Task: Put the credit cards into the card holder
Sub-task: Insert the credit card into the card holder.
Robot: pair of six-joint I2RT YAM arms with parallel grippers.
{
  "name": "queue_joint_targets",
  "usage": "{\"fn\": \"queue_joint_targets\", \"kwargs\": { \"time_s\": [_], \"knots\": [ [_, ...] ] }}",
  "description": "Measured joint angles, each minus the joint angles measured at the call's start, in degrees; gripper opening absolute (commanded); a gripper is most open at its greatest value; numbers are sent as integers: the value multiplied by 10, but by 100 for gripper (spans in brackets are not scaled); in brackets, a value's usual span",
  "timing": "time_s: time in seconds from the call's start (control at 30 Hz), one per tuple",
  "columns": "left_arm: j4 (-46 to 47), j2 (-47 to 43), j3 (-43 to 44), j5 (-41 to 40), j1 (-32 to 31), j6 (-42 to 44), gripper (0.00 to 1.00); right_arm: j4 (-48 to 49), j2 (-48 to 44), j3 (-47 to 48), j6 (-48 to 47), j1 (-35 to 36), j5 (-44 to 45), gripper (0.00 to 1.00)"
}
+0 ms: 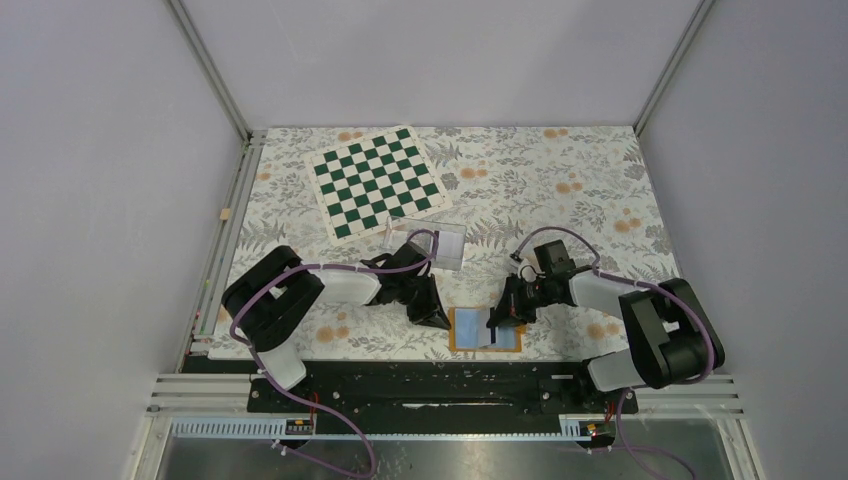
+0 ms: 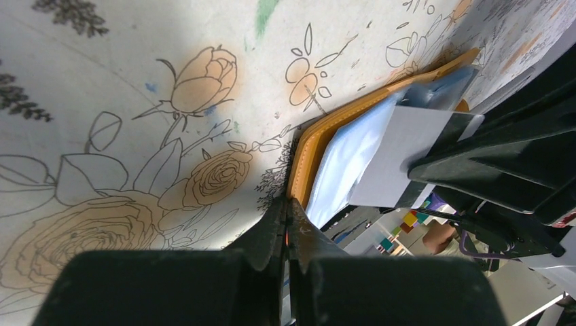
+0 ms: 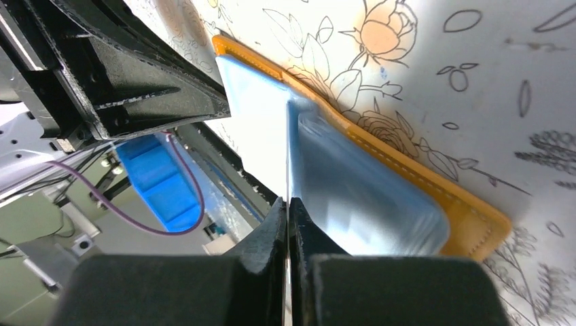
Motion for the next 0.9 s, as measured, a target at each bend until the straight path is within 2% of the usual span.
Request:
{"fn": "queue_joint_targets", "kwargs": {
  "time_s": [0.17,0.3,0.47,0.73,0.9],
  "knots": [
    [1,0,0,0,0,0,0,-42,-51,9,-11,0,63,0],
    [2,1,0,1,0,0,0,-34,-83,3,-2,0,93,0],
    [5,3,0,3,-1,0,0,47,-82,-33,42,0,96,0],
    [3,3,0,4,-1,0,0,222,-12,-71,134,-1,48,0],
    [3,3,0,5,-1,0,0,265,-7,-91,160,-1,40,0]
  ]
}}
